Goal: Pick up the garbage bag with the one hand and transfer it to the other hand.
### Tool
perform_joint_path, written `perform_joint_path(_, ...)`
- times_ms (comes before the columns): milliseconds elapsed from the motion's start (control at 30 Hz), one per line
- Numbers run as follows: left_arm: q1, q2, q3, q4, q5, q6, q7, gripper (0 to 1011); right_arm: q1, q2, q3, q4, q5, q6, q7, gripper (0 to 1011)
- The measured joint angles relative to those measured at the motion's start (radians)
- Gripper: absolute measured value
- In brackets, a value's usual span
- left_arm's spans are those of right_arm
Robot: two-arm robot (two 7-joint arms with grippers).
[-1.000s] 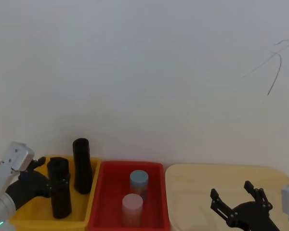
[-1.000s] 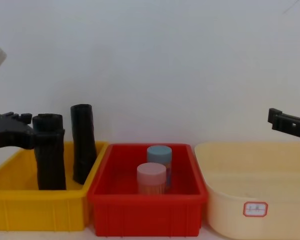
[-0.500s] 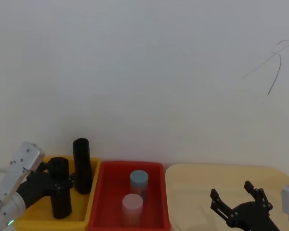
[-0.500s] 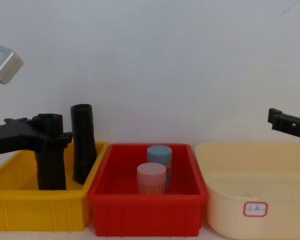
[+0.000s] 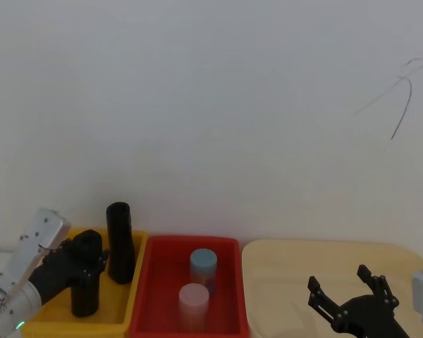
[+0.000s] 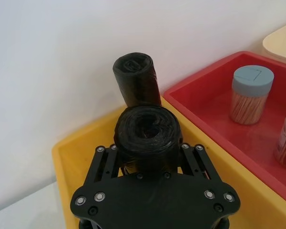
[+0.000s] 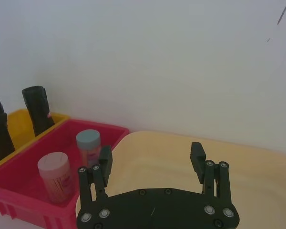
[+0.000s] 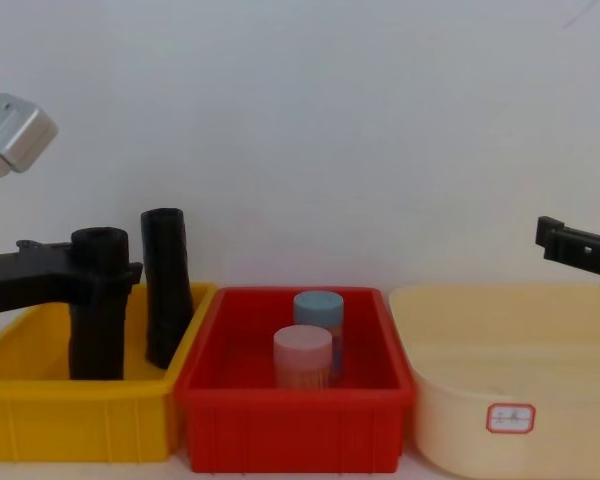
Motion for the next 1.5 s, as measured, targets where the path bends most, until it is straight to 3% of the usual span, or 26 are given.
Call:
perform_joint_path(233, 0.004, 0.001, -0.004, -0.009, 0.001, 0.003, 0.000, 477, 0.000, 0.000, 0.000, 0.000, 0.000, 0.000, 0.000, 1001)
perform_joint_path(533, 0.020, 0.010, -0.033, -0.071, -0.023, 0.024, -0.007, 447, 0.000, 0.000, 0.000, 0.000, 0.000, 0.000, 0.000, 1001)
perform_joint_path(1033, 0.017, 0.016, -0.095, -0.247, -0.141, 0.110, -0.071, 447, 0.000, 0.000, 0.000, 0.000, 0.000, 0.000, 0.000, 1001)
perform_joint_path(1500, -0.007, -0.011, -0.088, -0.343, -0.251, 0.171, -0.157, 446, 0.002, 0.003, 0.001, -0.003, 0.003, 0.002, 0.012, 1001)
